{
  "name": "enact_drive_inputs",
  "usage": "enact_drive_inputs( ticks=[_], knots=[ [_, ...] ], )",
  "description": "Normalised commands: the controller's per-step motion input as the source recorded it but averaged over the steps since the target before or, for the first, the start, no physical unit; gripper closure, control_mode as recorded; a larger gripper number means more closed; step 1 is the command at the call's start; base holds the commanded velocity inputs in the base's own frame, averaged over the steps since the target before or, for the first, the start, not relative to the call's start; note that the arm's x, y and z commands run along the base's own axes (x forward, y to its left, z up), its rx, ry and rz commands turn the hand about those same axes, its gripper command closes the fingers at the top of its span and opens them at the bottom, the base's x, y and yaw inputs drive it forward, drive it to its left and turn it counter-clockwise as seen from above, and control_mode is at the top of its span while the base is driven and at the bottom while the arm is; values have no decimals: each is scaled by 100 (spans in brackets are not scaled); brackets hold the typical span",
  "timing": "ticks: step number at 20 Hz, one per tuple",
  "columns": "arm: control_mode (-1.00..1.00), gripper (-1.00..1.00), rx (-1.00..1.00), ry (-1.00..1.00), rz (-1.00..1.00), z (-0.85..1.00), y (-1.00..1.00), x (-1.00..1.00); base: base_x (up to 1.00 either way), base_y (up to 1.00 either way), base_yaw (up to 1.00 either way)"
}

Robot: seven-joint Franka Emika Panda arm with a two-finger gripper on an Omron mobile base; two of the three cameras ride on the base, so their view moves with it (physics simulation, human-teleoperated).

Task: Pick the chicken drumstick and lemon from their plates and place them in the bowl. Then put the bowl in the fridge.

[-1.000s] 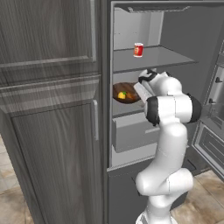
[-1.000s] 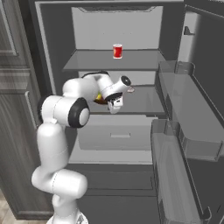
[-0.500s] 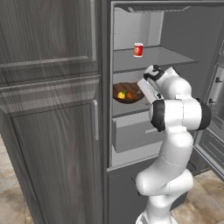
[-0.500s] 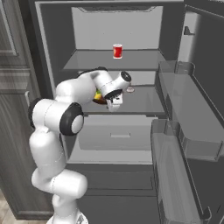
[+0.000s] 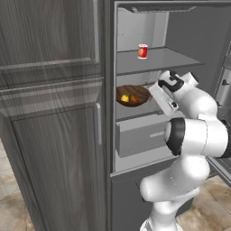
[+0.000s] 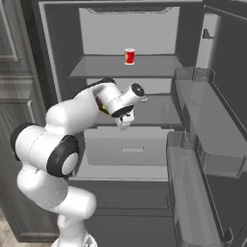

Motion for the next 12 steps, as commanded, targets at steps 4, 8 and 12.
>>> enact_drive_inputs(
  ticks=[4,8,12],
  knots=[
    [-100,-100,-18,-19,16,1,0,-92,0,0,0],
    [-100,-100,-27,-21,22,0,0,-85,0,0,0],
    [-100,-100,-31,-21,21,1,1,-83,0,0,0]
  ],
)
